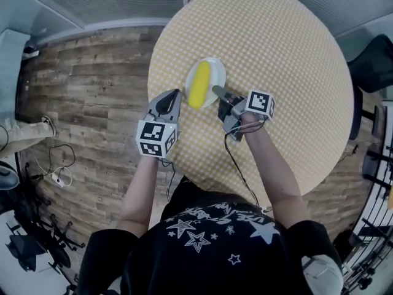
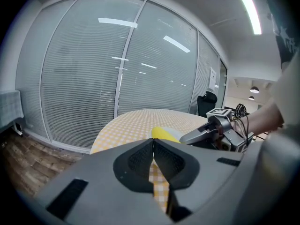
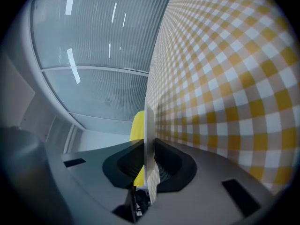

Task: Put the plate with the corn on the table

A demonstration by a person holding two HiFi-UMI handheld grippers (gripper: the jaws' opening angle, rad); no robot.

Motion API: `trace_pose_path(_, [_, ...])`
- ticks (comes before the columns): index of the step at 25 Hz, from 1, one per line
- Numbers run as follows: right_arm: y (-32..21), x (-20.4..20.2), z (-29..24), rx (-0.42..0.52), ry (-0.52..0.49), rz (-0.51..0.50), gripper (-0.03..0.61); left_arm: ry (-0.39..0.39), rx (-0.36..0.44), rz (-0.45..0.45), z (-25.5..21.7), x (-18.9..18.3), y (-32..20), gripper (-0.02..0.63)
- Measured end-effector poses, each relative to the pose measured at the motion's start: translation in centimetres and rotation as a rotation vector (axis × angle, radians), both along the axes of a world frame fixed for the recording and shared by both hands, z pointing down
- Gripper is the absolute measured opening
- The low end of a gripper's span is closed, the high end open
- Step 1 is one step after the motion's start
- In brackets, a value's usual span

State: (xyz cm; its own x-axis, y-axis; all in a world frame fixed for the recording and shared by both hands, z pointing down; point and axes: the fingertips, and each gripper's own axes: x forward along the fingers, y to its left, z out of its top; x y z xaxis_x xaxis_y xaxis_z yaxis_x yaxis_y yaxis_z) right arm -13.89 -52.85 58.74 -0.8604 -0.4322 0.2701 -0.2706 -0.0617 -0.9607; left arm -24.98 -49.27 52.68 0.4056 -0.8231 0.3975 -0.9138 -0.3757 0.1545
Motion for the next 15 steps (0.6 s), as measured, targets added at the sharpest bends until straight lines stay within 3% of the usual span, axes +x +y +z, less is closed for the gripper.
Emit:
trace_pose_path(9, [-2.3,-1.7,2.1,-0.074,0.037,0.000,0.058,-0.012,-0.049,0.016,2.6,-0.7,-1.7,0.008])
trace_pose_path(15, [-2.2,-1.8,2.1,0.011,0.213,-0.068,0.058,-0.015,-0.037,0.020,2.3,-0.5,-2.2,0.008])
